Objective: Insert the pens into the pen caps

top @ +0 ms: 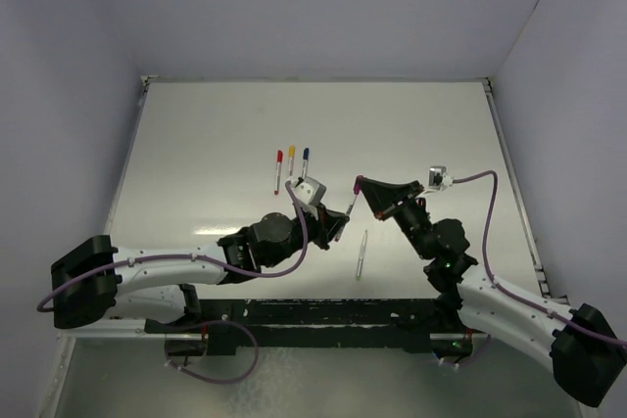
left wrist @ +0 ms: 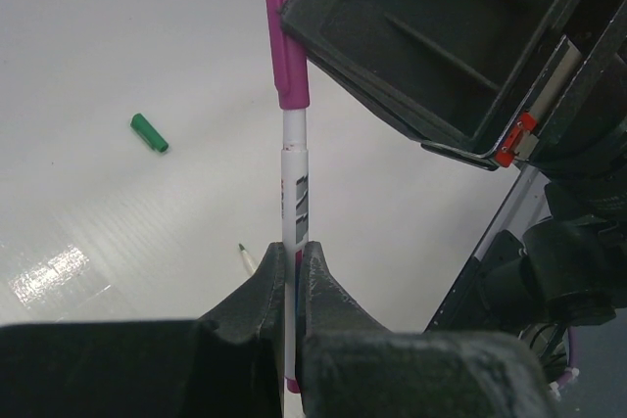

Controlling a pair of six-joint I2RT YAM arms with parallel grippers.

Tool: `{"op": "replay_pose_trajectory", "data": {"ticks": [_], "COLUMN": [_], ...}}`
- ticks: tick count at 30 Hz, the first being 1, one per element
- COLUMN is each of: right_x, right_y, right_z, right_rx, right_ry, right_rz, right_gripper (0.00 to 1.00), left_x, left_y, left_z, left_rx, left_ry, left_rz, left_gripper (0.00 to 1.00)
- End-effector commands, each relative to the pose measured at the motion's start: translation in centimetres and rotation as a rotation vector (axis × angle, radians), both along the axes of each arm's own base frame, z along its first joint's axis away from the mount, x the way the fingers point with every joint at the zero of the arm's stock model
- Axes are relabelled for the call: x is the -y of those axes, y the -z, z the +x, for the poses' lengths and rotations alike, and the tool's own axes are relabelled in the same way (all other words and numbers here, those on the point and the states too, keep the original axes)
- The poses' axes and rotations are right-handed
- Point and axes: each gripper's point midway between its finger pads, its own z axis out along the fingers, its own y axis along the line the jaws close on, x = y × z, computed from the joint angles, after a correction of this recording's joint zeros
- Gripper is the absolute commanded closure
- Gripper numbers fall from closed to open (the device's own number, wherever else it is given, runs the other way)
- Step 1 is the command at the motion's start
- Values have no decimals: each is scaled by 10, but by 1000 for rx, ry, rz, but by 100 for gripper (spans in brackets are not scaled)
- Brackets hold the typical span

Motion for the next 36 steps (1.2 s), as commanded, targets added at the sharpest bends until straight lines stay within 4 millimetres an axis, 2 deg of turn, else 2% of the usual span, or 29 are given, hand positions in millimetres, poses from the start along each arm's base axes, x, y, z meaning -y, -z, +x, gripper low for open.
{"op": "replay_pose_trajectory", "data": {"ticks": [1, 9, 14, 20, 25, 30, 36], "right_x": [-4, -19, -28, -35, -40, -50, -56], "right_y": [-12, -1, 13, 41, 61, 76, 103], "right_z": [-7, -12, -14, -14, -14, -13, -11], "right_rx": [35, 15, -31, -121, -175, -225, -322], "right_ry": [-42, -122, -165, -195, -217, -255, -267], "right_rz": [42, 29, -15, -89, -149, -226, -310], "right_gripper": [100, 100, 100, 100, 100, 100, 100], "left_x": [6, 10, 4, -3, -3, 0, -6], "left_y": [-25, -35, -44, -60, -75, -84, -99], "left_z": [4, 8, 23, 44, 50, 58, 77], "left_rx": [38, 56, 74, 84, 106, 141, 190], "left_ry": [-15, -24, -61, -60, -39, -53, -112], "left_rz": [-85, -133, -150, -209, -240, -213, -180], "left_gripper": [100, 100, 100, 100, 100, 100, 100]}}
